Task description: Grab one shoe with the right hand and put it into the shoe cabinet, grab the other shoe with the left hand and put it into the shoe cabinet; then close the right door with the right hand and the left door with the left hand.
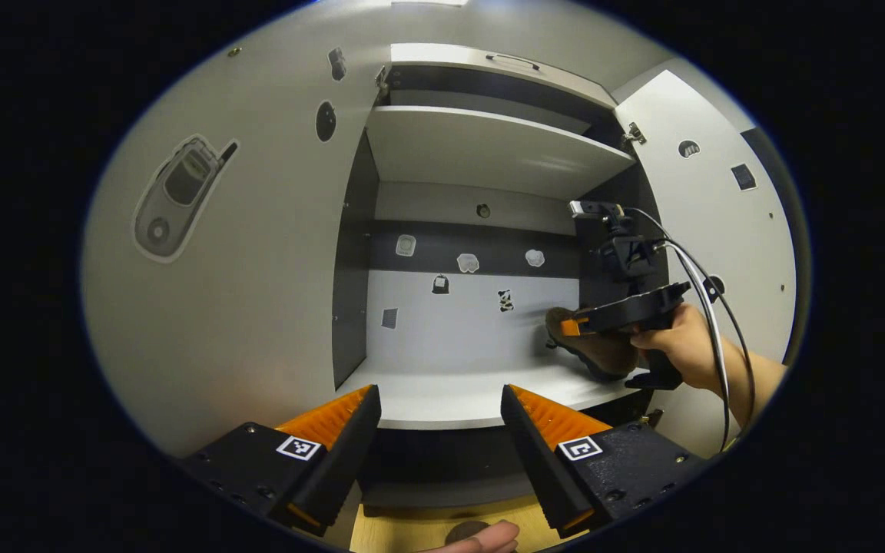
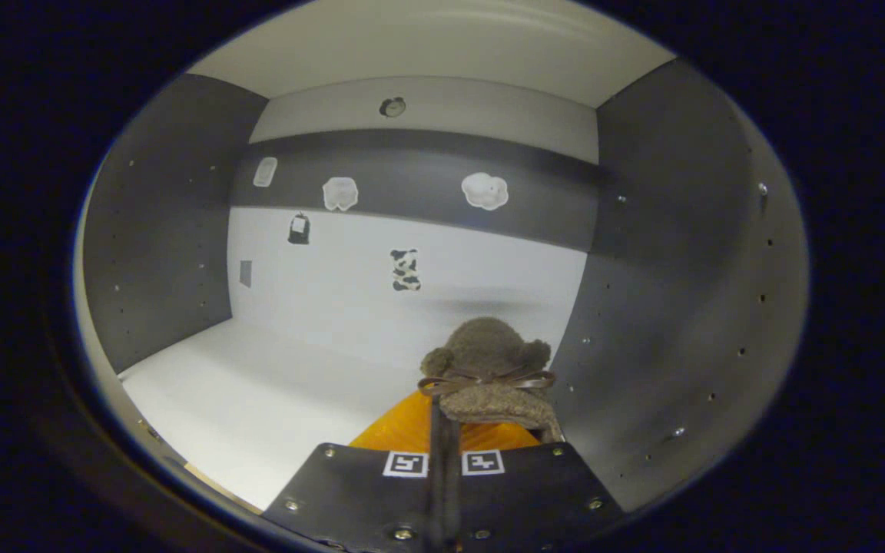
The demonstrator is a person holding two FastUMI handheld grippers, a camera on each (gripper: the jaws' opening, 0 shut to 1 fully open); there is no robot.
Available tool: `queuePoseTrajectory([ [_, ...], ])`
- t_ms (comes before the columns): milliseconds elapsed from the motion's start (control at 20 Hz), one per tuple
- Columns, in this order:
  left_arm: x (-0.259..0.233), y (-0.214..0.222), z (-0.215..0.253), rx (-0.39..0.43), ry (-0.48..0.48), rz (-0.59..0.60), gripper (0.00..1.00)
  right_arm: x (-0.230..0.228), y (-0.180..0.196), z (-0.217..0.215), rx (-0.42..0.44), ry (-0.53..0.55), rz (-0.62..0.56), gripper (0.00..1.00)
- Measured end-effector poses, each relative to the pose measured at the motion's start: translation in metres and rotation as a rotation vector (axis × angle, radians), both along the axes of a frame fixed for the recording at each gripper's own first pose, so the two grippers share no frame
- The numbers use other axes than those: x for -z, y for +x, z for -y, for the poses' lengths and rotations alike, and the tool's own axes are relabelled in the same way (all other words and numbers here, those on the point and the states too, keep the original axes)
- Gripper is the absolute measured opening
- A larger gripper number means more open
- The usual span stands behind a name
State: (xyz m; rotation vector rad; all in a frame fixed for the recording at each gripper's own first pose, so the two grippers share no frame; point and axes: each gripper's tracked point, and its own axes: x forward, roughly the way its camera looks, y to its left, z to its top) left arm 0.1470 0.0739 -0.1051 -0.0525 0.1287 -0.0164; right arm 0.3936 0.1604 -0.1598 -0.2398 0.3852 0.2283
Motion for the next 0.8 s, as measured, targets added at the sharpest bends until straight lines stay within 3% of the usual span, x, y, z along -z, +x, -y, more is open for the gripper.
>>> queuePoseTrajectory([
  [250,0.002,0.002,-0.001,-0.009,0.012,-0.003,0.96,0.015,0.006,-0.001,-0.030,-0.089,-0.021,0.06],
  [350,0.003,0.002,-0.001,-0.014,0.016,-0.007,0.96,0.019,-0.001,-0.003,-0.058,-0.106,-0.044,0.15],
  [400,0.003,0.002,0.000,-0.013,0.015,-0.009,0.96,0.020,-0.006,-0.006,-0.083,-0.099,-0.058,0.22],
  [600,0.004,0.001,0.004,-0.004,0.000,-0.017,0.96,0.008,-0.031,-0.013,-0.121,-0.135,-0.033,0.98],
  [800,0.004,-0.003,0.005,-0.016,0.009,-0.017,0.97,-0.048,-0.065,-0.024,-0.153,-0.117,0.134,0.98],
])
